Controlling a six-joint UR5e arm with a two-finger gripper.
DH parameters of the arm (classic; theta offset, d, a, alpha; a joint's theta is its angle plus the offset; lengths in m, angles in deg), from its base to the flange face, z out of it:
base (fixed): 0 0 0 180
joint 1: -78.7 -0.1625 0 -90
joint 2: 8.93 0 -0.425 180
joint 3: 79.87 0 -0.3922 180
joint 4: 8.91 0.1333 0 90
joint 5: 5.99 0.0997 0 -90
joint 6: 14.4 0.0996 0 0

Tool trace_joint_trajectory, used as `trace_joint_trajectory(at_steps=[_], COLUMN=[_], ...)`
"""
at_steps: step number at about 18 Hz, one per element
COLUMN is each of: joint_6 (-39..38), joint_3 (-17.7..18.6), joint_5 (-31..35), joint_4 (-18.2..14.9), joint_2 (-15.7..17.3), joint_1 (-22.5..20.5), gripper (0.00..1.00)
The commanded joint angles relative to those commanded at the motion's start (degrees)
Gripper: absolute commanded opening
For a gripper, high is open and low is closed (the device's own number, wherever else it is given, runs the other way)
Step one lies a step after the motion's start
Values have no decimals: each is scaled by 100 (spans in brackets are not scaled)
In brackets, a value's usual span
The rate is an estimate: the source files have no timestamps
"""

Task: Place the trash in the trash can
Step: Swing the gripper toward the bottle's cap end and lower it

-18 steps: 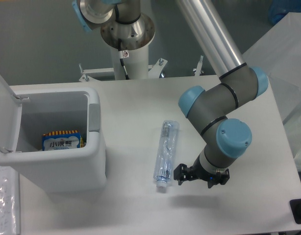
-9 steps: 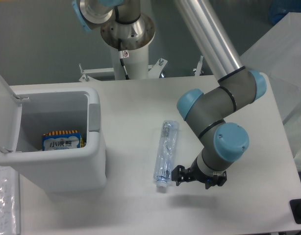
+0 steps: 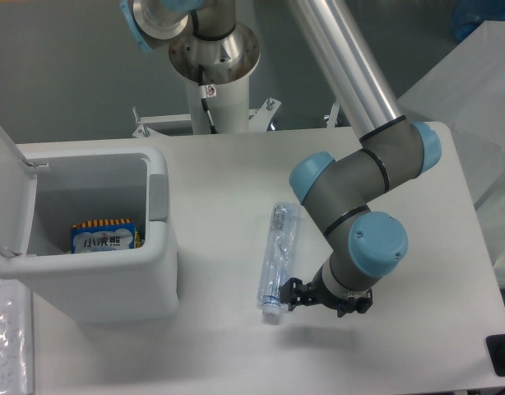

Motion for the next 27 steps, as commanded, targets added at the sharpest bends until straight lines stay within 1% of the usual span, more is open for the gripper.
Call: trace_joint_trajectory(at_steps=[5, 8, 11, 17, 19, 20, 22, 26, 27], joint_6=[0, 0, -9, 9, 78, 210, 299, 299, 299], joint_3=[-44, -193, -185, -62, -44, -27, -27, -27, -35], joint_5=[35, 237, 395, 694, 808, 887, 940, 949, 949], joint_4=[-26, -44, -237, -307, -526, -580, -589, -580, -580], joint_2=[-35, -175, -272, -396, -404, -431, -440, -466, -475], joint_1=[105, 324, 492, 677, 694, 738, 747, 765, 765], gripper=[100, 100, 100, 100, 100, 100, 94, 69, 65])
